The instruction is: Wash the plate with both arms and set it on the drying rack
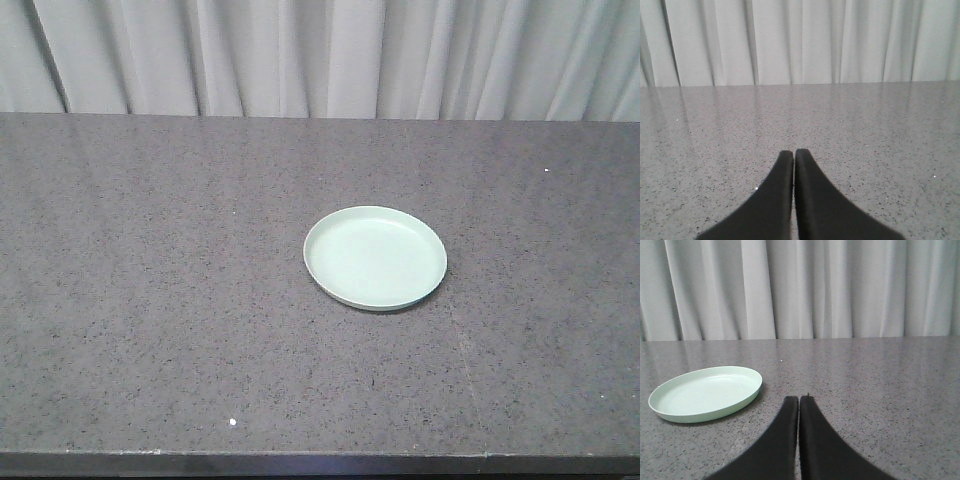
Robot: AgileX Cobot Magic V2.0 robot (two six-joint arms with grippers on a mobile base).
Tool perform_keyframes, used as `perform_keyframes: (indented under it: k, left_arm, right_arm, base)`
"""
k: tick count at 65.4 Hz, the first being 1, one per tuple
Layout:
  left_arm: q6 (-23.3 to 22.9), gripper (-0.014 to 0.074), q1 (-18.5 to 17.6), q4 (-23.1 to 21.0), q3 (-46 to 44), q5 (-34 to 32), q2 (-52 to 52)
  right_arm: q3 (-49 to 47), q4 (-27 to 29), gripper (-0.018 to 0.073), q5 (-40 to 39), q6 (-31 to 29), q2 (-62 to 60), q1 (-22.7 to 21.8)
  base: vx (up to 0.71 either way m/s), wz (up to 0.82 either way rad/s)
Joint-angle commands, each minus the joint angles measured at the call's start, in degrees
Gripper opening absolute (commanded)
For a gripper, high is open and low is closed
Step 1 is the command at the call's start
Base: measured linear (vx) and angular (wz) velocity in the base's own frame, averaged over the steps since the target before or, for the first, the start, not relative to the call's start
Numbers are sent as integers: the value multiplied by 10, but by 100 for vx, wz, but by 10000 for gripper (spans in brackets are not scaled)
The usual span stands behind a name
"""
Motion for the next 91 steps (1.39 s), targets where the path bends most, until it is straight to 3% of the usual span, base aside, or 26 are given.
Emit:
perform_keyframes:
  k: [1,73,91]
  left_arm:
    - [-5,-6,-4,-5,12,-41,-8]
    - [-5,-6,-4,-5,12,-41,-8]
    - [-5,-6,-4,-5,12,-41,-8]
  right_arm:
    - [1,-4,-6,-42,-2,-4,-2]
    - [0,-12,-6,-52,0,-4,-2]
    - [-15,109,-6,-106,35,-4,-2]
  base:
    - [0,0]
    - [0,0]
    - [0,0]
